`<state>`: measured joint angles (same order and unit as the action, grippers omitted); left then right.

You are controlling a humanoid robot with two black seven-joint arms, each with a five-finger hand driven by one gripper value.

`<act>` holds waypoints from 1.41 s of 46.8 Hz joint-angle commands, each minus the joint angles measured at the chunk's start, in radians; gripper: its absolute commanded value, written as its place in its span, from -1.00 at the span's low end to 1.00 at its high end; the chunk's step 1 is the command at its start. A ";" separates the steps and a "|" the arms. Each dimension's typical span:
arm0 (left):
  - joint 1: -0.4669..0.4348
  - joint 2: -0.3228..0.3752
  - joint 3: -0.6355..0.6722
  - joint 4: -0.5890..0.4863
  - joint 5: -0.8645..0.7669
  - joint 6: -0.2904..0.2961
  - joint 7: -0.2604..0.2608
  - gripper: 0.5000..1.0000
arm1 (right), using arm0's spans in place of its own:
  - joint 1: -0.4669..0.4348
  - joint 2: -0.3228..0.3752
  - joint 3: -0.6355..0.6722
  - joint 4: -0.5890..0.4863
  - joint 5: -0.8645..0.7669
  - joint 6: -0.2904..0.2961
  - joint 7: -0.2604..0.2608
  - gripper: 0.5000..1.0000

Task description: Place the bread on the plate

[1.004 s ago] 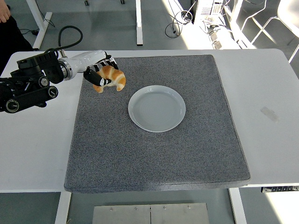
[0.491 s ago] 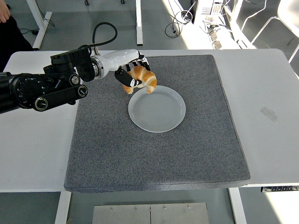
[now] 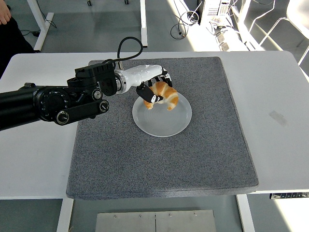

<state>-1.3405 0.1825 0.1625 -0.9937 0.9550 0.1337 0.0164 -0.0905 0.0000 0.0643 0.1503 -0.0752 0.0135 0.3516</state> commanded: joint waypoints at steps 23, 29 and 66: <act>0.061 -0.060 0.023 0.087 0.004 0.000 -0.012 -0.78 | 0.000 0.000 0.000 0.000 0.000 0.000 0.000 1.00; 0.064 -0.061 0.045 0.092 0.004 0.000 -0.012 -0.77 | 0.000 0.000 0.000 0.000 0.000 -0.001 0.000 1.00; 0.072 -0.044 -0.148 0.084 -0.051 -0.011 -0.013 0.57 | 0.000 0.000 0.000 0.000 0.000 -0.001 0.000 1.00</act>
<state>-1.2718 0.1323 0.0615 -0.9108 0.9274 0.1228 0.0026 -0.0905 0.0000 0.0642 0.1503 -0.0752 0.0133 0.3520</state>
